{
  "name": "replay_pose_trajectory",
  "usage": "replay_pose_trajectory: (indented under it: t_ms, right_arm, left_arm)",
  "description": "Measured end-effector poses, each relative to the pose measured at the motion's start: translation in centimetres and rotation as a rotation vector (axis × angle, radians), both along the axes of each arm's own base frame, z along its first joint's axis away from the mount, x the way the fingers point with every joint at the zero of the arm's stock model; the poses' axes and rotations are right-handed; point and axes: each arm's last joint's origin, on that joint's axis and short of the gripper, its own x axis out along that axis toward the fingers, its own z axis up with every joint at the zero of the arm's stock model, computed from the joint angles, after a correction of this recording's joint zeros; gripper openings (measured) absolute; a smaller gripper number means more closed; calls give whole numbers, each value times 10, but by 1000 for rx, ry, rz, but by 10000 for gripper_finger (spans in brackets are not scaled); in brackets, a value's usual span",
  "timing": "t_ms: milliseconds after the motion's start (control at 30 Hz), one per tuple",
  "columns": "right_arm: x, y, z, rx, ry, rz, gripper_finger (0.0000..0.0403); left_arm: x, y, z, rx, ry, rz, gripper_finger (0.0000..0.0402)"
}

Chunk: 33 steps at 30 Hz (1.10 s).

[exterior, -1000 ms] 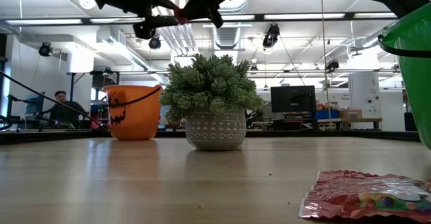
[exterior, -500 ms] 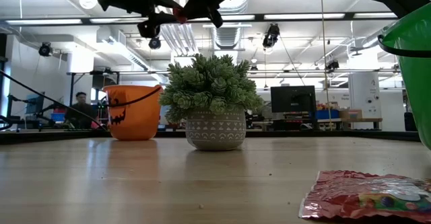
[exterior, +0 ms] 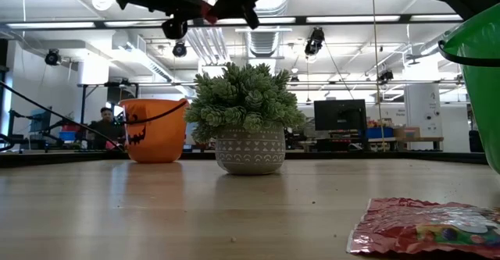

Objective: Organize candy in baskets
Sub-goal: Put the red candy into the orange bucket

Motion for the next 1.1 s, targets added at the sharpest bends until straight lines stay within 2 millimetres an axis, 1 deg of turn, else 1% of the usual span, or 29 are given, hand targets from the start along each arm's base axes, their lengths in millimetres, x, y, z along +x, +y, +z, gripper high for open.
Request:
replay_pose_trajectory:
  t_ms: [200,300,400,567,667,767,833,900,967,1100]
  right_arm:
    - [-1,0,2,-36,1,20,13]
    - [-1,1,2,-32,2,26,24]
    - [-1,1,1,-29,6,27,54]
    - [-1,1,0,-14,14,27,121]
    - [-4,2,0,6,41,21,152]
    - [-12,4,4,0,67,23,170]
    - [-18,6,10,-8,76,28,176]
    - [-22,8,9,-8,112,29,177]
    - [-25,9,6,9,153,28,177]
    - [-31,11,-3,51,258,32,178]
  left_arm:
    - [0,0,2,26,1,-6,10]
    - [0,0,2,30,3,-9,10]
    - [0,0,1,44,7,-12,9]
    - [-2,-1,4,66,24,-17,9]
    - [-7,-2,8,91,84,9,8]
    - [-15,-5,10,108,182,28,8]
    - [-19,-7,12,107,238,27,8]
    - [-23,-11,16,112,274,7,8]
    - [-27,-15,19,107,319,-12,8]
    - [-37,-22,23,120,450,12,8]
